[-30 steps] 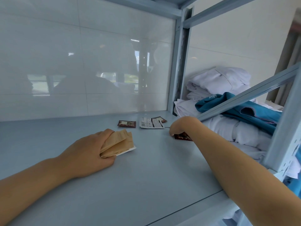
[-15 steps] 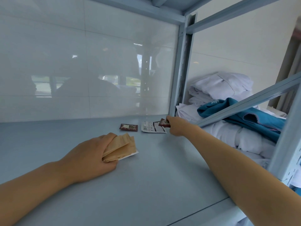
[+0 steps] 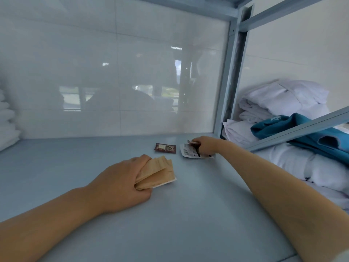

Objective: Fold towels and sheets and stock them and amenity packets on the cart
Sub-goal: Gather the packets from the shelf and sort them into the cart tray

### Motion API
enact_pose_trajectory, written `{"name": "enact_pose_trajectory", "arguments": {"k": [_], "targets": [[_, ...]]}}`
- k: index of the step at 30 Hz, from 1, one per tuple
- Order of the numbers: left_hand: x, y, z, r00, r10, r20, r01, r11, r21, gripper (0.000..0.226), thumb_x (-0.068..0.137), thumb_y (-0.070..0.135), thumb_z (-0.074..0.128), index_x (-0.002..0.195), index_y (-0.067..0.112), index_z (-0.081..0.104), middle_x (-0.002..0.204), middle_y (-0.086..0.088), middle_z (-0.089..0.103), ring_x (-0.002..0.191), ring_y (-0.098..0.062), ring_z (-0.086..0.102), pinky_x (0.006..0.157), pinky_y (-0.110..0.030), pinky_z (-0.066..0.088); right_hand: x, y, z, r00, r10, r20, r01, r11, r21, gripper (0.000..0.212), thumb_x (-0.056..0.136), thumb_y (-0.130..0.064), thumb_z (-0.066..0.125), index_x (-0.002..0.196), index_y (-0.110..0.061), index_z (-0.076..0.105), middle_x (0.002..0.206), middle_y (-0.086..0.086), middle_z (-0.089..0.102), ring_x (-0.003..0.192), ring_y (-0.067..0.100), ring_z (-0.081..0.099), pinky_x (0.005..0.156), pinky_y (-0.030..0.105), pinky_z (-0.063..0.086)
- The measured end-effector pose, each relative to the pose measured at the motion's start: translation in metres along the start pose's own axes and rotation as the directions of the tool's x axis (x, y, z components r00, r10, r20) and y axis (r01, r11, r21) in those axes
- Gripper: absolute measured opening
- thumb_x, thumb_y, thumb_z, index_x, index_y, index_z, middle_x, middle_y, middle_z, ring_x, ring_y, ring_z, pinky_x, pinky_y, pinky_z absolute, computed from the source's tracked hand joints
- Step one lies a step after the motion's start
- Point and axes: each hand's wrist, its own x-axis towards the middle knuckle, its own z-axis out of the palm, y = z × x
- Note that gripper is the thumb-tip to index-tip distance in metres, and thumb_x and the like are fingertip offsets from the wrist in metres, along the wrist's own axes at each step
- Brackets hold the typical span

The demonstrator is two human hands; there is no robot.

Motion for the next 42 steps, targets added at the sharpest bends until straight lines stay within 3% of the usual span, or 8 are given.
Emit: {"name": "enact_pose_trajectory", "arguments": {"k": [8,12,16,20,26,34,38,42], "targets": [[0.001,-0.011,-0.013,0.997,-0.057,0.058,0.056,0.998,0.003,0.039,0.079,0.051,0.069,0.101,0.038,0.040,0.086,0.014,0.058,0.077,-0.007,0.059,0.070,-0.035,0.051,-0.095,-0.023,0.017,0.975,-0.210,0.073,0.204,0.975,0.084,0.070,0.077,-0.004,0.051,0.141,-0.033,0.055,0.136,-0.007,0.057,0.124,0.017,0.053,0.105,0.037,0.045],[0.000,-0.010,-0.015,0.997,-0.053,0.055,0.054,0.999,-0.006,0.039,0.081,0.051,0.071,0.104,0.036,0.042,0.087,0.012,0.060,0.078,-0.011,0.060,0.072,-0.039,0.052,-0.119,-0.030,0.021,0.956,-0.293,-0.022,0.287,0.916,0.281,0.056,0.088,-0.008,0.057,0.138,-0.033,0.060,0.132,-0.019,0.062,0.123,0.002,0.055,0.105,0.024,0.041],[-0.003,-0.010,-0.014,0.998,-0.045,0.047,0.045,0.999,-0.003,0.039,0.079,0.052,0.069,0.103,0.039,0.040,0.086,0.014,0.058,0.076,-0.008,0.058,0.068,-0.034,0.049,-0.115,-0.032,0.022,0.938,-0.271,-0.216,0.339,0.847,0.409,0.061,0.081,0.013,0.048,0.125,-0.024,0.065,0.126,0.001,0.068,0.118,0.020,0.062,0.109,0.045,0.047],[-0.002,-0.011,-0.013,0.998,-0.044,0.035,0.044,0.999,-0.003,0.041,0.074,0.055,0.064,0.103,0.040,0.040,0.085,0.015,0.058,0.076,-0.008,0.058,0.068,-0.035,0.050,-0.107,-0.033,0.028,0.911,-0.280,-0.302,0.387,0.834,0.395,0.060,0.077,0.004,0.049,0.124,-0.029,0.065,0.119,0.006,0.069,0.109,0.025,0.063,0.103,0.050,0.049],[-0.003,-0.013,-0.010,0.999,-0.040,0.016,0.040,0.999,-0.002,0.039,0.077,0.051,0.067,0.103,0.039,0.042,0.084,0.014,0.058,0.074,-0.008,0.058,0.068,-0.036,0.051,-0.095,-0.042,0.024,0.918,-0.385,-0.096,0.396,0.882,0.255,0.043,0.093,-0.008,0.067,0.131,-0.028,0.067,0.126,-0.011,0.068,0.119,0.008,0.061,0.110,0.031,0.044],[-0.002,-0.012,-0.008,0.999,-0.038,-0.004,0.038,0.999,0.019,0.040,0.076,0.053,0.065,0.106,0.039,0.043,0.085,0.015,0.058,0.075,-0.008,0.059,0.068,-0.036,0.051,-0.109,-0.016,0.012,0.899,-0.398,0.184,0.310,0.874,0.375,0.074,0.083,-0.020,0.082,0.148,-0.040,0.052,0.145,-0.021,0.055,0.132,-0.001,0.051,0.113,0.025,0.041],[-0.002,-0.012,-0.007,0.999,-0.038,0.003,0.038,0.999,0.011,0.044,0.072,0.056,0.062,0.109,0.038,0.045,0.087,0.015,0.059,0.075,-0.007,0.059,0.069,-0.035,0.051,-0.111,-0.016,0.012,0.888,-0.423,0.180,0.366,0.888,0.280,0.090,0.073,-0.041,0.092,0.151,-0.039,0.047,0.146,-0.026,0.051,0.134,-0.003,0.048,0.114,0.021,0.035],[-0.002,-0.012,-0.007,0.999,-0.039,-0.002,0.039,0.999,0.010,0.048,0.071,0.058,0.060,0.111,0.037,0.047,0.090,0.015,0.061,0.077,-0.006,0.060,0.072,-0.038,0.053,-0.110,-0.018,0.013,0.903,-0.427,0.052,0.412,0.893,0.182,0.070,0.078,-0.045,0.088,0.141,-0.036,0.058,0.133,-0.018,0.059,0.121,0.004,0.056,0.110,0.029,0.042]]}}
